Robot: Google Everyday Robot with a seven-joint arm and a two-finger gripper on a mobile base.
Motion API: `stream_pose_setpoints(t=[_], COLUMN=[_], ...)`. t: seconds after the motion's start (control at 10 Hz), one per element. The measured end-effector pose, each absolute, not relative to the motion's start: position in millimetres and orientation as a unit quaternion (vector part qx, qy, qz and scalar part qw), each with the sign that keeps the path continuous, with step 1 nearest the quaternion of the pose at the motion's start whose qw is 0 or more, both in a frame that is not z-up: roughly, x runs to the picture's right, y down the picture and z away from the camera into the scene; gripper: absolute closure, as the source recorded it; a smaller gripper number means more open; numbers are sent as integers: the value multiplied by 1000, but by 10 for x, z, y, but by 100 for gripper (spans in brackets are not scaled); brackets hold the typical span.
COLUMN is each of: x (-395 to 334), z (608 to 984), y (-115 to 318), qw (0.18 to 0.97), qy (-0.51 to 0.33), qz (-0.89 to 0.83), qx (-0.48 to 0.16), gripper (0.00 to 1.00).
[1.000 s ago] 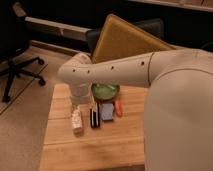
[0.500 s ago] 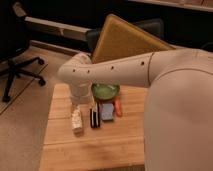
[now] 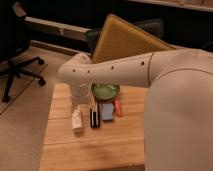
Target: Drag the ceramic bowl in a circle
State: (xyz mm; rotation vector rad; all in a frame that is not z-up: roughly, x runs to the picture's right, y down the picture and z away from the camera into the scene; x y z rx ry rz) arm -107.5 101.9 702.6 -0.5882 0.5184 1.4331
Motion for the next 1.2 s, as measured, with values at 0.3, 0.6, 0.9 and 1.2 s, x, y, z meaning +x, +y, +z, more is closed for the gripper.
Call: stream_pose_setpoints(t=[0.3,0.6,0.9,1.2], x=[-732,-173,-137,46], z=[7112,7047,7022,7097], y=[530,-329,-432,-459], qw=[735,792,801,801], qy=[179,105,95,122], qz=[620,587,578,578], qx=[-210,-131,-121,-99], gripper=[35,35,35,35])
